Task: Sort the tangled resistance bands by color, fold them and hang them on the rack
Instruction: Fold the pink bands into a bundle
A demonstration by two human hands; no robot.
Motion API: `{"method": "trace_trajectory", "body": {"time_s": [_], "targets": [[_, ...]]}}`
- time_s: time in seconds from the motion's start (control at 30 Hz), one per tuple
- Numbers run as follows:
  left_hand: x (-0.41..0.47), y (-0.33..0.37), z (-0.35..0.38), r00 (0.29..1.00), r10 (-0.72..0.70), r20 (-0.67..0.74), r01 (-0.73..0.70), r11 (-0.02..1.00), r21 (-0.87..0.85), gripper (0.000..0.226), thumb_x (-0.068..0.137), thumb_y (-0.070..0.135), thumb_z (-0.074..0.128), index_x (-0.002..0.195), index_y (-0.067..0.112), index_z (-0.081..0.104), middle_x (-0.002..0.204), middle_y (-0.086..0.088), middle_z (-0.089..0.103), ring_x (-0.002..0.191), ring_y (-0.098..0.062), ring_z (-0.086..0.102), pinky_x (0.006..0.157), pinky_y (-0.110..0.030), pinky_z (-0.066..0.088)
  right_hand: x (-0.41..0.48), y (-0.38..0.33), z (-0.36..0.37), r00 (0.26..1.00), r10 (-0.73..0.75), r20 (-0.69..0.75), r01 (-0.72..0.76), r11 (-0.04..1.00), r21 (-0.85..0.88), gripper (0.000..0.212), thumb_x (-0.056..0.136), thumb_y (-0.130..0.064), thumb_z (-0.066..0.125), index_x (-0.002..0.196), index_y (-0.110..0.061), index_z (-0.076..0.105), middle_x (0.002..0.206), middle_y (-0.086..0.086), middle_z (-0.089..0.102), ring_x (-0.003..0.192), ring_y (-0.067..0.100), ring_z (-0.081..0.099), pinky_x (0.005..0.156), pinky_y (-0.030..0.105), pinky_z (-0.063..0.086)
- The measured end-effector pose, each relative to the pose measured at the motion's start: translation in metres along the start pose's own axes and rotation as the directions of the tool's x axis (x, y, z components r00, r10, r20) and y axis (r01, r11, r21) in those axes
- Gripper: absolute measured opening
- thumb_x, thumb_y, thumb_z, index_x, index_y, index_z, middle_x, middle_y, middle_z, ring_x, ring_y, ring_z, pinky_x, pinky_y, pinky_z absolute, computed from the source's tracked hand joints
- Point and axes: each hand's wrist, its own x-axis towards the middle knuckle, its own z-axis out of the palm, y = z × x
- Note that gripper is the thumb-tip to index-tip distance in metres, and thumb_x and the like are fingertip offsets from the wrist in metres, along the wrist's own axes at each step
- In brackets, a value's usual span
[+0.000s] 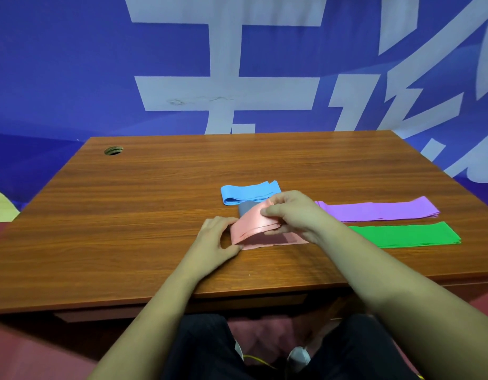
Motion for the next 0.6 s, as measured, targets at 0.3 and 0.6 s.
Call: {"method": "trace_trajectory", "body": {"time_s": [0.3,0.6], "targets": [[-0.002,0.006,-0.015,0.997,-0.048,0.061,0.052,0.996,-0.067,0.047,0.078,0.024,0.072,0.12,0.029,0.052,0.111,0.028,0.048,0.11,0.0,0.045,0.094,-0.016,0.037,0.001,0.021,-0.009,0.986,0.154,-0.063,-0.154,0.988,0.01,0.007,0.087,0.002,0.064,0.089,-0.003,0.059,0.086,0.017,0.064,0.07,0.022,0.066,0.058,0.037,0.062],[-0.006,-0.011,-0.019,0.991,-0.035,0.129,0.031,0.999,0.032,0.058,0.077,0.036,0.072,0.128,0.034,0.044,0.123,0.02,0.048,0.118,-0.004,0.041,0.106,-0.029,0.036,0.01,0.043,0.005,0.943,-0.193,-0.27,-0.006,0.804,-0.595,0.013,0.081,-0.017,0.074,0.092,-0.011,0.07,0.088,0.005,0.07,0.075,0.021,0.067,0.07,0.035,0.056]]}}
